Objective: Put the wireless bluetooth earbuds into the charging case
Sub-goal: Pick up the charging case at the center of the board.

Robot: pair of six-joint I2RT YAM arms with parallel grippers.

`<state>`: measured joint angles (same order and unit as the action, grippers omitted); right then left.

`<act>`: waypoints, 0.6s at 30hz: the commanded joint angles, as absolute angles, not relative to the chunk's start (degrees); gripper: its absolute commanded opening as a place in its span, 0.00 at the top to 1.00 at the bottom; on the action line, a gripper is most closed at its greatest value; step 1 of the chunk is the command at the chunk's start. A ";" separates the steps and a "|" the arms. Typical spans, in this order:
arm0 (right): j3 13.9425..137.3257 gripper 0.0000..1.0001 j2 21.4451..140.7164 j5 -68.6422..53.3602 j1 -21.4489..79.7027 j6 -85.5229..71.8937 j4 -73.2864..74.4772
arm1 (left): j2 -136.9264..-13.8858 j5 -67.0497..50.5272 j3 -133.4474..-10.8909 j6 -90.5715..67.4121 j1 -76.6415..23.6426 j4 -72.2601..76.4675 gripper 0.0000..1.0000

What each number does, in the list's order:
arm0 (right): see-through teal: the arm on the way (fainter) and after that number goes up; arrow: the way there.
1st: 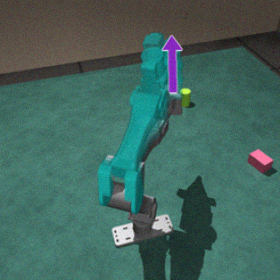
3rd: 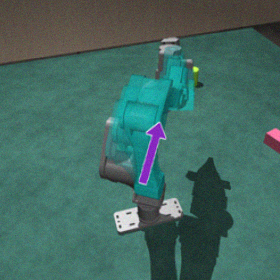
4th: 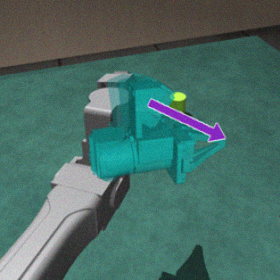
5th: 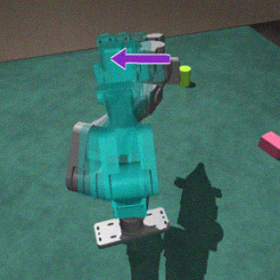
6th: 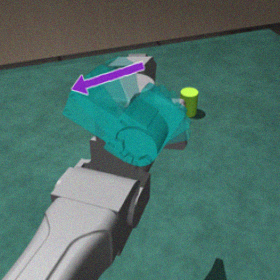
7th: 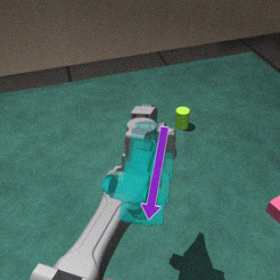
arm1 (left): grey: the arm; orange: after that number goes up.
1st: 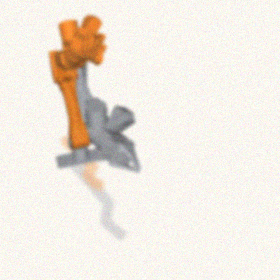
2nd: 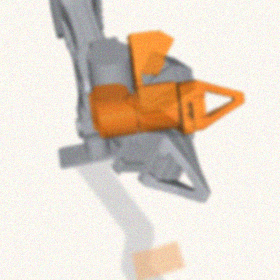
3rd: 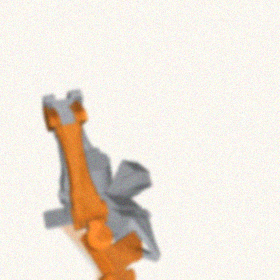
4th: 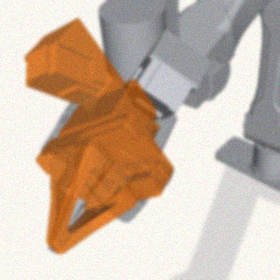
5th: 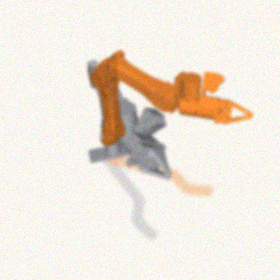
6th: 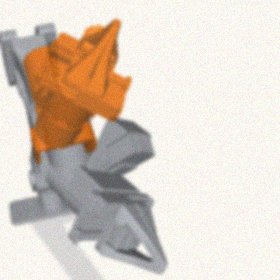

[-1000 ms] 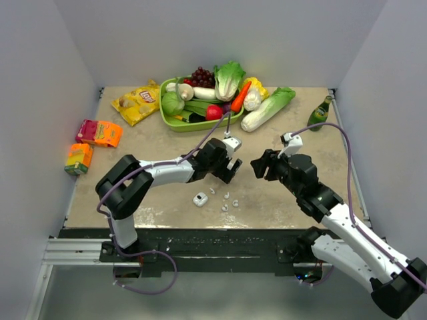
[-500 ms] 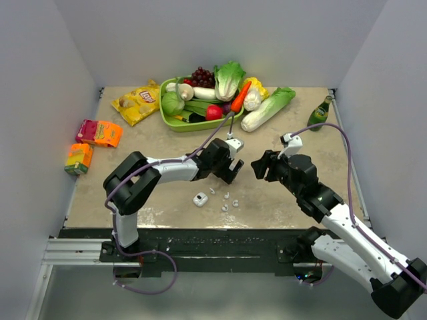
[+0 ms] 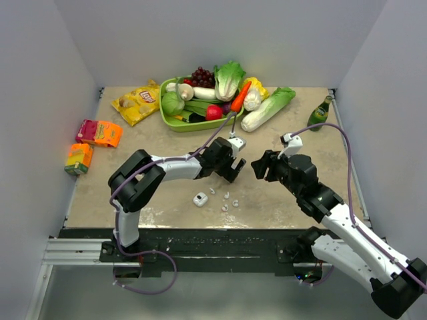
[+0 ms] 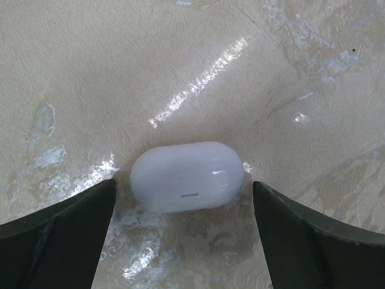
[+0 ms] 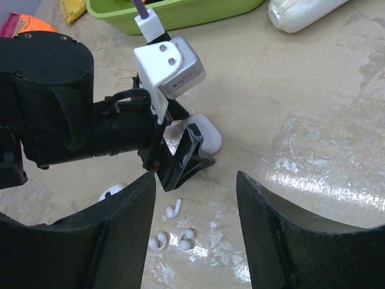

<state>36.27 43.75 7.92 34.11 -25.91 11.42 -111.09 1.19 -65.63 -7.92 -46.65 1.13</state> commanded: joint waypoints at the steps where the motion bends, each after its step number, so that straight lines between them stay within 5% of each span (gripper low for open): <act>1: 36.04 0.41 43.33 8.52 34.19 -25.84 10.20 | -112.32 0.26 -68.38 -8.17 -46.93 1.15 0.00; 18: 35.86 0.41 42.71 9.40 34.19 -25.66 10.37 | -114.79 4.04 -68.29 -8.00 -47.37 -4.21 0.00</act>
